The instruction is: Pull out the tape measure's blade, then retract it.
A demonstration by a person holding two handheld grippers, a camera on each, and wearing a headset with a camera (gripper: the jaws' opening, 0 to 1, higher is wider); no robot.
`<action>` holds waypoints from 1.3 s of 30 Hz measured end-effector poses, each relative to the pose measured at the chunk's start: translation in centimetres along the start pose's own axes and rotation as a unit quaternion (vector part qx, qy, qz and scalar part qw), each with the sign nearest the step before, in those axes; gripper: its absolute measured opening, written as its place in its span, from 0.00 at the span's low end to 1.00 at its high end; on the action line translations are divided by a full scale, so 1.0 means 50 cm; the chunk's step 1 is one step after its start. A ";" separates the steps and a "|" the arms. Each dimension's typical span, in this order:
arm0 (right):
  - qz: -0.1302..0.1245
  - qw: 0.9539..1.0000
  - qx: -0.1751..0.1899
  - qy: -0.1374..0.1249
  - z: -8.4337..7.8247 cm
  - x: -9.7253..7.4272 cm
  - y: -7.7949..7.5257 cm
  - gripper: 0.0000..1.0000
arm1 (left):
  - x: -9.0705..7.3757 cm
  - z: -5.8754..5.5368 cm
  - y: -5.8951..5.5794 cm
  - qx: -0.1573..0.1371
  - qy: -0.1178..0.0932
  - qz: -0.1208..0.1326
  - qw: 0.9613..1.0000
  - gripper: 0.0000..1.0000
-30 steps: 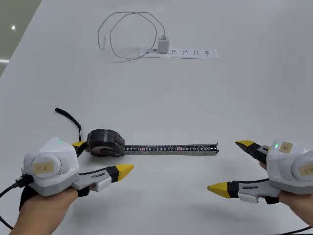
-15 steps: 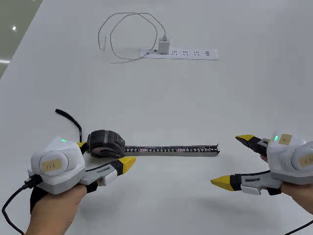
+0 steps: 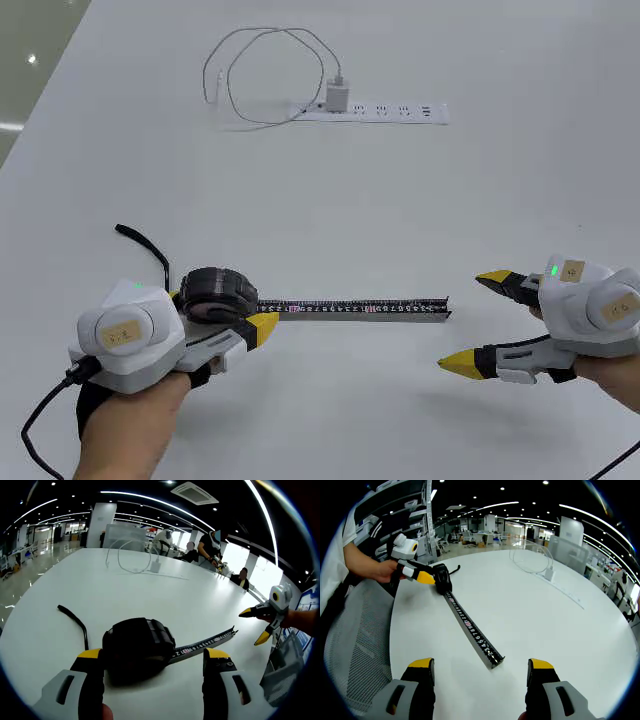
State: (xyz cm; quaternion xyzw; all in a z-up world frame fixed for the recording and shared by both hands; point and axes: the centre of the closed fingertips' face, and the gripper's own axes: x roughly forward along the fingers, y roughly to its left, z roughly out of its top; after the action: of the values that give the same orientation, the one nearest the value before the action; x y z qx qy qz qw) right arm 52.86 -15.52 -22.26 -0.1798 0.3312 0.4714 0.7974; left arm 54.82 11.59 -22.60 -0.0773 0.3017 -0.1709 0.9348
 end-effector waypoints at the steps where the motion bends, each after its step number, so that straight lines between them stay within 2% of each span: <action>1: 0.001 1.000 -0.001 0.000 0.000 0.000 -0.002 0.73 | 0.001 0.000 0.000 -0.001 -0.001 0.001 1.000 0.78; 16: 0.025 0.999 -0.035 0.025 -0.003 0.012 -0.015 0.61 | 0.013 0.004 0.008 -0.021 -0.007 0.047 0.999 0.77; 21: 0.039 0.997 -0.051 0.038 -0.002 0.020 -0.013 0.56 | 0.017 0.002 0.017 -0.018 -0.001 0.071 0.997 0.72; 23: 0.044 0.996 -0.061 0.043 -0.002 0.023 -0.013 0.54 | 0.018 0.003 0.018 -0.031 -0.005 0.072 0.997 0.72; 30: 0.064 0.994 -0.072 0.058 -0.006 0.033 -0.016 0.47 | 0.021 0.003 0.026 -0.041 -0.006 0.085 0.996 0.69; 39: 0.076 0.990 -0.091 0.074 -0.011 0.041 -0.022 0.39 | 0.024 0.003 0.037 -0.055 -0.001 0.104 0.993 0.65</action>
State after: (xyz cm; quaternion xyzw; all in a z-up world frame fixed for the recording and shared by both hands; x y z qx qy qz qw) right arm 54.31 -15.06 -24.12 -0.2601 0.3576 0.5440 0.7131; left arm 56.32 12.89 -23.60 -0.0969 0.3161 -0.0559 0.9421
